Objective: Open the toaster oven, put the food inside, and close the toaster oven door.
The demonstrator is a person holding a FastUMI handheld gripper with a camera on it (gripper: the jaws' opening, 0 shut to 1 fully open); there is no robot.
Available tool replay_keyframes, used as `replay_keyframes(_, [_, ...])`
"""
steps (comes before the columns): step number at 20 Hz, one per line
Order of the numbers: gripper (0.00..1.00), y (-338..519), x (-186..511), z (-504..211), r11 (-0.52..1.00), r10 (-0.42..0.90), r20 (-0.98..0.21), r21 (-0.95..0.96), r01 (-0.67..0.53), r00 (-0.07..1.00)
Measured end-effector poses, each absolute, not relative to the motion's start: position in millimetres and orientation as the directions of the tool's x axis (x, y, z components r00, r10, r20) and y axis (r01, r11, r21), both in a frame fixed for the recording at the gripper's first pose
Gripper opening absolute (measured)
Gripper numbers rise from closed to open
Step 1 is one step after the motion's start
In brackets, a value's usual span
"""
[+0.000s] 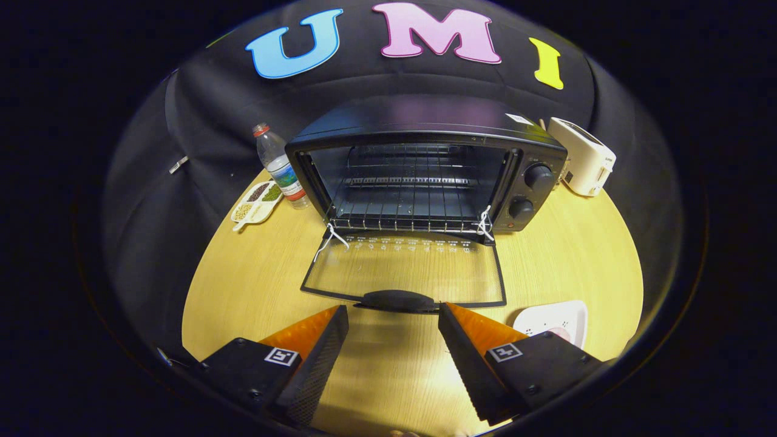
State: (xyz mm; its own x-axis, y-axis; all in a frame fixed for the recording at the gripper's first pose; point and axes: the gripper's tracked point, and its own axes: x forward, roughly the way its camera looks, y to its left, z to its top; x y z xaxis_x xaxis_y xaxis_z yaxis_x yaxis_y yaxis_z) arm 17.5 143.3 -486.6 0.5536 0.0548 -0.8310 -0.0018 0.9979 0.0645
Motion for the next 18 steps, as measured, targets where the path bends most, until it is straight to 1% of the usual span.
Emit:
replay_keyframes(4, [0.98, 133, 13, -479, 0.994, 0.091, -0.836, 0.109, 0.001, 0.542])
replay_keyframes(6, [0.98, 114, 13, -467, 0.993, 0.104, -0.822, 0.119, -0.009, 0.561])
replay_keyframes(9, [0.98, 67, 0, -452, 0.99, 0.126, -0.809, 0.142, -0.016, 0.574])
replay_keyframes(12, [0.98, -12, -20, -448, 0.991, 0.078, -0.824, 0.127, 0.048, 0.562])
replay_keyframes(14, [0.99, -69, -33, -456, 0.992, 0.017, -0.85, 0.078, 0.095, 0.526])
replay_keyframes(16, [0.98, -110, -48, -470, 0.988, -0.017, -0.883, 0.057, 0.142, 0.469])
replay_keyframes(18, [0.97, -137, -55, -488, 0.983, -0.02, -0.907, 0.058, 0.174, 0.42])
